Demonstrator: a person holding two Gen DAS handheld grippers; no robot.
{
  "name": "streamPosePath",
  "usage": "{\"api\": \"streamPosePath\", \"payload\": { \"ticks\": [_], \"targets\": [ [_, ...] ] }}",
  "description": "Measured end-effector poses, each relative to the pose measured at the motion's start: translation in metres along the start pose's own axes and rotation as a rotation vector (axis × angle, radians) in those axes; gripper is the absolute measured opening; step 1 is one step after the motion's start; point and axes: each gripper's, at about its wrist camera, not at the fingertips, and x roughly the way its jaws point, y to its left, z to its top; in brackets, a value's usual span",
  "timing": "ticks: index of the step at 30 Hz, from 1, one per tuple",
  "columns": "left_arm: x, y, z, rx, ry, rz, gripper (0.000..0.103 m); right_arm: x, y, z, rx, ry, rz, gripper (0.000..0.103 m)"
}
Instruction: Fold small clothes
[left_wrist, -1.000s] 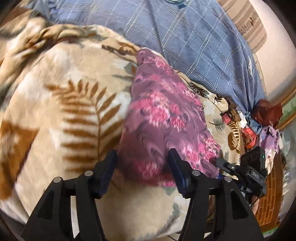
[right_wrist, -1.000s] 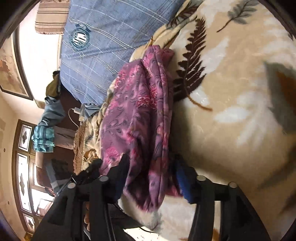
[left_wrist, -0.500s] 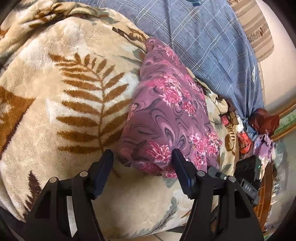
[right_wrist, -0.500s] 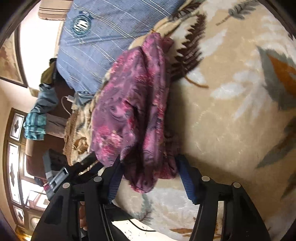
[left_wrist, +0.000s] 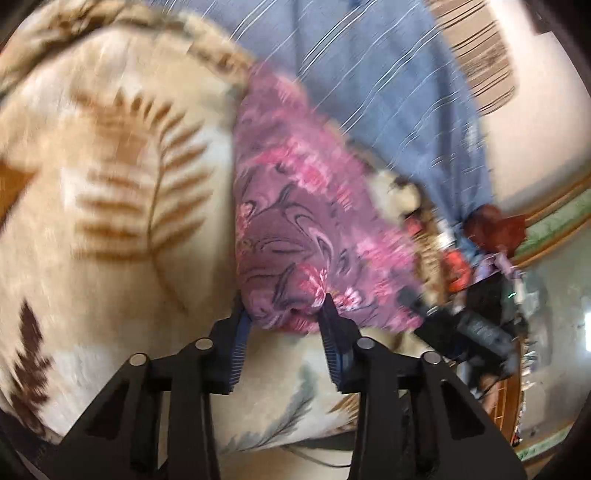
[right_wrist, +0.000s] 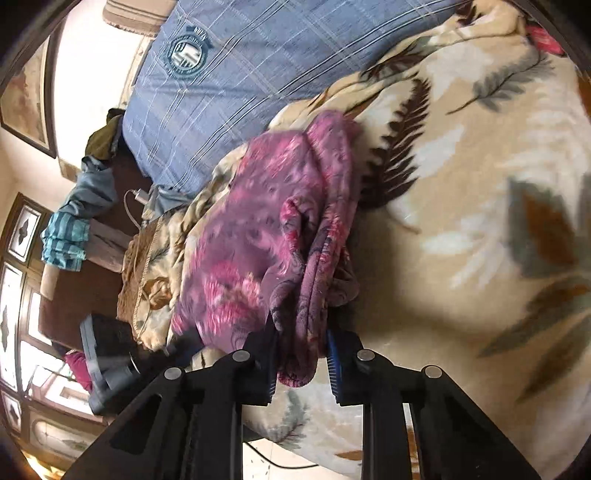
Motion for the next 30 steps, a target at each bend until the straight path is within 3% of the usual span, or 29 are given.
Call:
{"api": "streamPosePath", "payload": {
  "ticks": [2,5,7,9,10,12,15,17,21,27,30],
  "targets": [
    [0.012,0.008,0.0,-0.053,0.027,0.003,0.05,0.011,-0.017,-0.004,0.055,0.019,-0.012,0.03],
    [0.01,0.007,0.003,-0.06,0.02,-0.007,0.053,0.02,-0.033,-0.012,0.122,0.016,-0.002,0.034],
    [0.005,-0.001,0.0,-0.016,-0.008,0.072,0.06,0.014,-0.025,-0.01,0.101,0.021,-0.035,0.043],
    [-0.002,-0.012,-0.007,0.054,-0.045,0.16,0.066,0.003,-0.018,-0.015,0.082,0.008,-0.105,0.06],
    [-0.006,-0.022,-0.014,0.112,-0.078,0.231,0.067,-0.003,-0.018,-0.019,0.082,-0.001,-0.126,0.063],
    [-0.009,-0.025,-0.027,0.146,-0.106,0.301,0.068,-0.014,-0.023,-0.038,0.076,-0.023,-0.167,0.067],
    [0.0,-0.014,-0.049,0.11,-0.078,0.361,0.069,-0.018,-0.03,-0.062,0.057,-0.036,-0.224,0.067],
    [0.004,-0.02,-0.054,0.16,-0.106,0.407,0.076,-0.017,-0.024,-0.071,0.012,-0.056,-0.242,0.067],
    [0.023,-0.034,-0.056,0.282,-0.099,0.505,0.085,-0.011,-0.02,-0.07,0.015,-0.064,-0.242,0.083],
    [0.025,-0.036,-0.055,0.276,-0.116,0.518,0.085,-0.012,-0.018,-0.075,-0.003,-0.093,-0.25,0.087],
    [0.026,-0.039,-0.06,0.288,-0.071,0.528,0.086,-0.011,-0.016,-0.075,-0.013,-0.092,-0.267,0.087]
  ]
}}
